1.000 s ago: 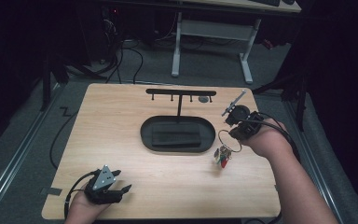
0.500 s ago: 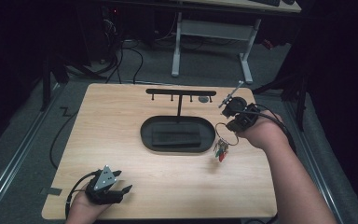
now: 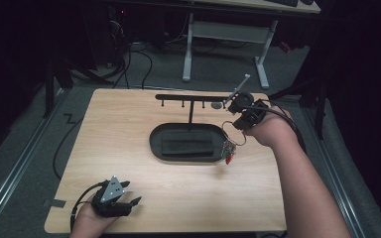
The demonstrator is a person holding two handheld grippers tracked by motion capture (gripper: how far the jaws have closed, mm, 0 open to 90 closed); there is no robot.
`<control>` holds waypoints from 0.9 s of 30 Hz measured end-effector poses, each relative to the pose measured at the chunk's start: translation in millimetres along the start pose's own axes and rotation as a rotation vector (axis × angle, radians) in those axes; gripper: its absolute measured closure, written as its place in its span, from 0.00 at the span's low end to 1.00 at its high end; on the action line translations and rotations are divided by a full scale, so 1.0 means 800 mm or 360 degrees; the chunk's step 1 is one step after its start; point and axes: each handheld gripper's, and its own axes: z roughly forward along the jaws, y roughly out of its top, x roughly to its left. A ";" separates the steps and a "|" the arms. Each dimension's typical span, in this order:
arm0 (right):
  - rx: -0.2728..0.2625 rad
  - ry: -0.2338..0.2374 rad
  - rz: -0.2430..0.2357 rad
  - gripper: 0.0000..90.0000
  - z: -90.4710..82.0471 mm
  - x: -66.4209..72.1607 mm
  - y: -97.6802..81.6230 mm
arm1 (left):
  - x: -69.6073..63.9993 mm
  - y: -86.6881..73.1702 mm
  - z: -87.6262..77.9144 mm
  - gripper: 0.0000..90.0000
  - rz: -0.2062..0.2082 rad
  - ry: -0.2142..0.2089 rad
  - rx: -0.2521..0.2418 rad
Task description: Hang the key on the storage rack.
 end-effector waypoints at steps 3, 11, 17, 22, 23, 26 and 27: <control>-0.0007 0.0000 -0.0008 0.97 0.002 -0.002 0.011 | 0.002 0.000 -0.001 0.36 -0.0006 -0.0007 -0.0003; -0.0015 0.0000 0.0013 0.97 0.012 -0.012 0.033 | 0.003 -0.001 -0.002 0.36 -0.0010 -0.0009 -0.0009; -0.0016 -0.0006 0.0036 0.97 0.020 -0.023 0.043 | 0.002 -0.002 -0.002 0.36 -0.0015 -0.0004 -0.0005; -0.0010 -0.0016 0.0065 0.97 0.030 -0.033 0.047 | 0.004 -0.003 -0.002 0.36 -0.0018 -0.0004 0.0002; -0.0013 -0.0017 0.0064 0.97 0.032 -0.035 0.048 | 0.004 -0.004 -0.002 0.36 -0.0015 -0.0004 0.0006; -0.0010 -0.0019 0.0082 0.97 0.037 -0.041 0.050 | 0.005 -0.004 -0.001 0.36 -0.0016 -0.0005 0.0008; -0.0010 -0.0016 0.0092 0.97 0.039 -0.043 0.051 | 0.005 -0.004 -0.002 0.36 -0.0012 -0.0009 0.0016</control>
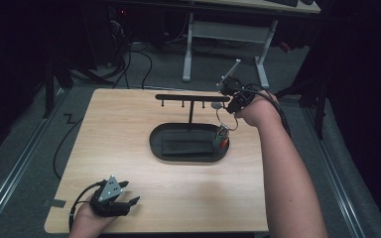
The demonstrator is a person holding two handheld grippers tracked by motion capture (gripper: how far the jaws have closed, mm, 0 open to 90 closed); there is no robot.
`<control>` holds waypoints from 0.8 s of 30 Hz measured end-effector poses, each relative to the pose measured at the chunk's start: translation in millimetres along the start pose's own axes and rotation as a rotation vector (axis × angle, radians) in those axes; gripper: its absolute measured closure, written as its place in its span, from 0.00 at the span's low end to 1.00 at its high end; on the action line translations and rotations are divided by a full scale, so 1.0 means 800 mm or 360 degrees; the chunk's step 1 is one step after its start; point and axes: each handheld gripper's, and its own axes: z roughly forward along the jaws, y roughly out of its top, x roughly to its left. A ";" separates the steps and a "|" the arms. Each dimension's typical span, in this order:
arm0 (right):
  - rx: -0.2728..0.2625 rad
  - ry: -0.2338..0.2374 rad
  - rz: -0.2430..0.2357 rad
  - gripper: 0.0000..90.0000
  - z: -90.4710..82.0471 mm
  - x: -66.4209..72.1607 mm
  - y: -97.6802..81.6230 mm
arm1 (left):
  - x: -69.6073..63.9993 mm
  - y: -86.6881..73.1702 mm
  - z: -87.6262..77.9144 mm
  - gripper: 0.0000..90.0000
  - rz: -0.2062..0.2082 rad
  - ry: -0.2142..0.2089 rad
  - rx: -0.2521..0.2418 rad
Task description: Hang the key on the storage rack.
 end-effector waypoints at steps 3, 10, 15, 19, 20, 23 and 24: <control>-0.0009 0.0006 0.0002 0.97 0.005 -0.007 0.004 | 0.000 0.000 0.001 0.36 -0.0001 0.0014 -0.0005; 0.0008 -0.0006 0.0040 0.97 0.014 -0.021 0.011 | 0.002 -0.002 0.000 0.36 -0.0007 0.0023 0.0004; 0.0009 -0.0002 0.0047 0.97 0.020 -0.028 0.012 | 0.000 -0.002 0.000 0.36 0.0007 0.0027 0.0015; 0.0019 0.0000 0.0047 0.97 0.024 -0.031 0.013 | 0.001 -0.003 -0.001 0.36 0.0005 0.0027 0.0021; 0.0028 -0.0002 0.0051 0.97 0.025 -0.031 0.013 | 0.001 -0.003 -0.001 0.36 0.0006 0.0026 0.0021; 0.0034 0.0004 0.0042 0.97 0.029 -0.031 0.015 | 0.000 -0.003 0.000 0.36 0.0012 0.0032 0.0017; 0.0042 -0.0004 0.0049 0.97 0.030 -0.030 0.016 | 0.000 -0.003 0.000 0.36 0.0016 0.0032 0.0018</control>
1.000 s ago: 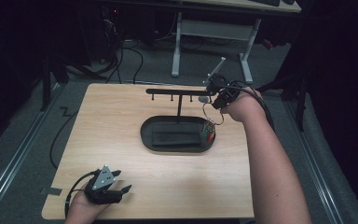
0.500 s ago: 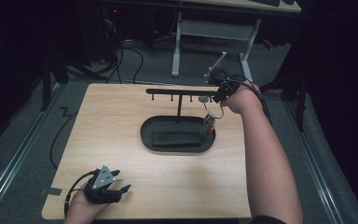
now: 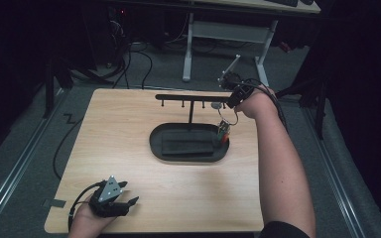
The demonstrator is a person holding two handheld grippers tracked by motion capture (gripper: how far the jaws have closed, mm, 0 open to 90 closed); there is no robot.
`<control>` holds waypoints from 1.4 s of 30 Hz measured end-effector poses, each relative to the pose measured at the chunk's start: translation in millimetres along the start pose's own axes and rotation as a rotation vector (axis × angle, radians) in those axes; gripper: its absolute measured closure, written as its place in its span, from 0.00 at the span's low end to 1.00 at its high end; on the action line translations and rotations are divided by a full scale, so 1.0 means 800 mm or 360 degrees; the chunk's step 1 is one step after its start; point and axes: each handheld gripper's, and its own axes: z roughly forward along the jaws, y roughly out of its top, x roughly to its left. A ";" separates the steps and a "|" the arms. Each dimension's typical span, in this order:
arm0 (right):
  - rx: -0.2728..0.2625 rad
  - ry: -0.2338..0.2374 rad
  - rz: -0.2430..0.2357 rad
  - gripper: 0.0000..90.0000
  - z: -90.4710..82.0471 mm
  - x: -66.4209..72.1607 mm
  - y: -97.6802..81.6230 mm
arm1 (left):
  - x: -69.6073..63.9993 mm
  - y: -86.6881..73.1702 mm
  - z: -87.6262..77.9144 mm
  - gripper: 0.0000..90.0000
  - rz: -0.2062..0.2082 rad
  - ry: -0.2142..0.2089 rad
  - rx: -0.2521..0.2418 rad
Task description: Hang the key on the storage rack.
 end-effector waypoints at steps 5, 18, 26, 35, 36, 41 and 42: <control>-0.0004 -0.0012 -0.0014 0.97 0.008 -0.001 0.004 | 0.001 0.000 -0.001 0.36 -0.0003 -0.0002 0.0004; -0.0059 -0.0086 0.0002 0.91 0.017 0.005 0.005 | -0.001 0.000 -0.001 0.36 0.0008 0.0007 -0.0010; -0.0134 -0.0096 0.0043 0.86 0.002 0.010 -0.011 | -0.005 0.002 0.001 0.36 0.0035 0.0000 -0.0001; -0.0215 -0.0101 0.0126 0.73 -0.004 0.018 -0.038 | -0.007 0.003 0.000 0.36 0.0041 0.0003 -0.0002; -0.0225 -0.0097 0.0123 0.71 -0.004 0.018 -0.040 | -0.007 0.003 0.000 0.36 0.0042 0.0006 -0.0007; -0.0285 -0.0099 0.0167 0.64 -0.004 0.024 -0.055 | -0.008 0.004 0.000 0.35 0.0043 0.0003 -0.0006; -0.0290 -0.0100 0.0171 0.64 -0.005 0.025 -0.057 | -0.009 0.004 0.000 0.35 0.0044 0.0004 -0.0006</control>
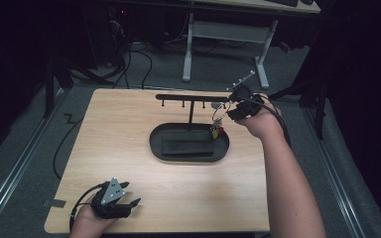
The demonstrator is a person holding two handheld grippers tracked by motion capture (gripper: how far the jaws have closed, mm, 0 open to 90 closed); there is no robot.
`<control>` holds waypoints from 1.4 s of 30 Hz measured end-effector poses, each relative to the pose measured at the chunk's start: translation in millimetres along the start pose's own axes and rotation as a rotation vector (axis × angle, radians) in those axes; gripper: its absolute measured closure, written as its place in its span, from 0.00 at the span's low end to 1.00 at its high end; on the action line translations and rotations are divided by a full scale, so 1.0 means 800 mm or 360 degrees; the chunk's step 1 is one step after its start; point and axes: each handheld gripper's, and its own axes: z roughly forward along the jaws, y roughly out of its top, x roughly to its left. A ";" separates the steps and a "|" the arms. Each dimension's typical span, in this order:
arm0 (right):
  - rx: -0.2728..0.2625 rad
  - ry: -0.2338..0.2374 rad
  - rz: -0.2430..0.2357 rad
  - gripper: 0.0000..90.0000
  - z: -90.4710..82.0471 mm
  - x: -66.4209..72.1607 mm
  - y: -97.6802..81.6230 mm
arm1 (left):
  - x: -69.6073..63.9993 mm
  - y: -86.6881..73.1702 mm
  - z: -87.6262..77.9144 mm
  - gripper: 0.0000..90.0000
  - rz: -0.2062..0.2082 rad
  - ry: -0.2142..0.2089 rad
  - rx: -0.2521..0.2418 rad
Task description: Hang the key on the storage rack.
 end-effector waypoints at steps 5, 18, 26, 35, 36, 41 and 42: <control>-0.0060 -0.0003 0.0040 0.59 -0.001 0.004 -0.017 | 0.000 0.000 0.001 0.35 0.0000 -0.0004 -0.0002; -0.0195 0.0012 0.0104 0.36 0.007 0.019 -0.084 | -0.001 0.001 0.004 0.35 -0.0001 -0.0012 0.0000; -0.0301 -0.0001 0.0179 0.32 0.021 0.036 -0.149 | -0.003 0.002 0.007 0.35 0.0003 -0.0020 0.0013; -0.0522 0.0002 0.0332 0.30 0.044 0.073 -0.239 | -0.005 0.003 0.007 0.35 0.0005 -0.0027 0.0015; -0.0552 0.0009 0.0347 0.30 0.046 0.078 -0.249 | -0.005 0.003 0.007 0.35 0.0004 -0.0027 0.0013; -0.0624 0.0012 0.0420 0.29 0.057 0.108 -0.297 | -0.005 0.002 0.008 0.35 -0.0006 -0.0035 0.0018; -0.0643 -0.0009 0.0438 0.30 0.058 0.113 -0.304 | -0.005 0.002 0.009 0.35 -0.0014 -0.0040 0.0018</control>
